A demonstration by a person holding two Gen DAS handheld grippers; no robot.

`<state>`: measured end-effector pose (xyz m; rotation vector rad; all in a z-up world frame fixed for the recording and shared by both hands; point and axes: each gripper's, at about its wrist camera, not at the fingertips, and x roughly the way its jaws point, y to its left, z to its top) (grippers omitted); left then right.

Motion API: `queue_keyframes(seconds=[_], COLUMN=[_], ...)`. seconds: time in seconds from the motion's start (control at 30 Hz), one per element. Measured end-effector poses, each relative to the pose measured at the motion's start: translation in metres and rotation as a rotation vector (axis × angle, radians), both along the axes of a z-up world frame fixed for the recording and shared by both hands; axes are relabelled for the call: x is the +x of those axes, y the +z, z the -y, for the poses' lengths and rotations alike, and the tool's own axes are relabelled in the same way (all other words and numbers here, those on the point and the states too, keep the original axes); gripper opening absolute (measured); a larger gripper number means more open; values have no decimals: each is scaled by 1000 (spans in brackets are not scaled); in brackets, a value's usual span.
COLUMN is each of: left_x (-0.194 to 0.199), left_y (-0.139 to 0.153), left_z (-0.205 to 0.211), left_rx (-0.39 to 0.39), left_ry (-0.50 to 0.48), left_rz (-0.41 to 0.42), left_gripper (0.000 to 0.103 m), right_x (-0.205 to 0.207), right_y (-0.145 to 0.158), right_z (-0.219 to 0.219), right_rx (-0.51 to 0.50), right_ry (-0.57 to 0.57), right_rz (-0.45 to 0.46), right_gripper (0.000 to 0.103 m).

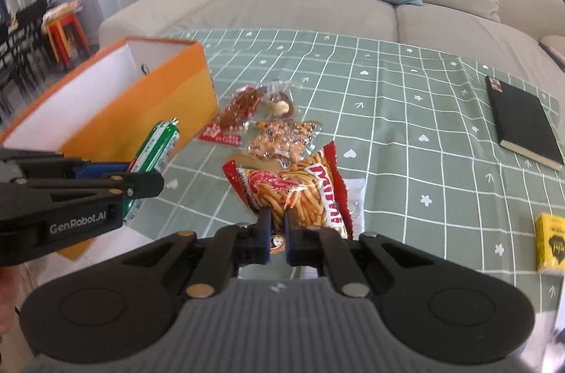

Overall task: Organize snacks
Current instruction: 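Carry green sausage with left tool toward orange box while right tool carries stick-snack bag, then lower sausage into box and open left tool while right tool releases stick-snack bag inside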

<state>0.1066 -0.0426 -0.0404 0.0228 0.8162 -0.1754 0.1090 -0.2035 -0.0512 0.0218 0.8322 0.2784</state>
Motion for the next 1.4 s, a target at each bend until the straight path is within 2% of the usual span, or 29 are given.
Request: queue_keyframes(seconds=[0.17,0.4,0.6,1.0,1.17,1.4], left_x=[-6,-14,-16,-1,19,44], left_y=[13,47,59,87,86,69], left_z=[-8,-26,-48,-104,-127,-152], left_rx=[-40,-86,-69,-8,25,80], left_ry=[8,26,67,163,171,186], left_rz=[25,98,103,151,98,6], left_gripper=[24,24,24,24,24,24], right_x=[-12,-26,-26,6,27,55], right_y=[11,46,69,101,101,90], right_z=[-1,-12,-36,-106,-140,-177], right_rx=[46,115,125,101,28,-78], right_ry=[-38,-42,22,189,261,342], right_rz=[32,121,176,239,244,226], right_gripper=[2,1,1,1,0,0])
